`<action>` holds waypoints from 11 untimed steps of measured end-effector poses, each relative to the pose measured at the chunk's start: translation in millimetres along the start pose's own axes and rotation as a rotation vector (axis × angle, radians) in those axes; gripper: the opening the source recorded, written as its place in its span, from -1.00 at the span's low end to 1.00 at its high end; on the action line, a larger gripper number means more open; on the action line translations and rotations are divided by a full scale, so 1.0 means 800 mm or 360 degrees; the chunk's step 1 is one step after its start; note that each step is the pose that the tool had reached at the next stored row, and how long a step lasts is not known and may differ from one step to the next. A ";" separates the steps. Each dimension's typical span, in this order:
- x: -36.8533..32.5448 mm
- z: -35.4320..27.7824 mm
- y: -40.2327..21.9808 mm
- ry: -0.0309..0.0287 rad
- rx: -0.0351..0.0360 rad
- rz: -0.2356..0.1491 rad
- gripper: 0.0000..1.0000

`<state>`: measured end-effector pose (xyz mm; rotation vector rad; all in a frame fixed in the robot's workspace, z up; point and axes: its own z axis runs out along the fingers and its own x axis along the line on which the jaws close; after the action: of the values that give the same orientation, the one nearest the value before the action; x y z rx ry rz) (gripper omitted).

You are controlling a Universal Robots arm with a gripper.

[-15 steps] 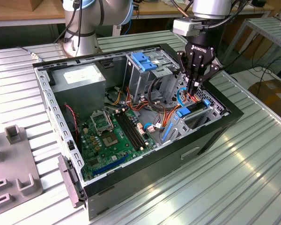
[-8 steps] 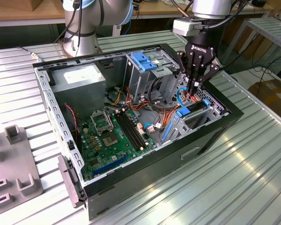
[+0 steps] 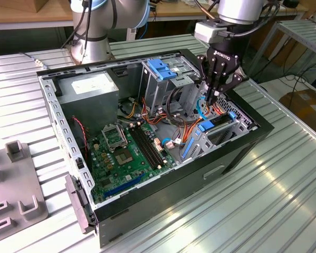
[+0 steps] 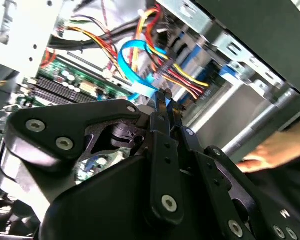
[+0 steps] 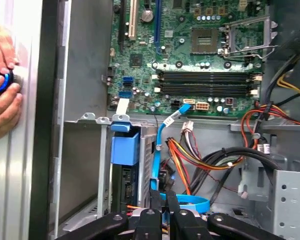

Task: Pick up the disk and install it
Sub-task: 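Insert the second disk wire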

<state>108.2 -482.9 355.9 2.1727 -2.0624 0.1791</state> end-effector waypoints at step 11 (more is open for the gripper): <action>0.0285 0.0056 0.0088 -0.00382 0.0009 0.0001 -0.68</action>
<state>102.3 -506.5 355.8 2.1882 -2.0776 0.1598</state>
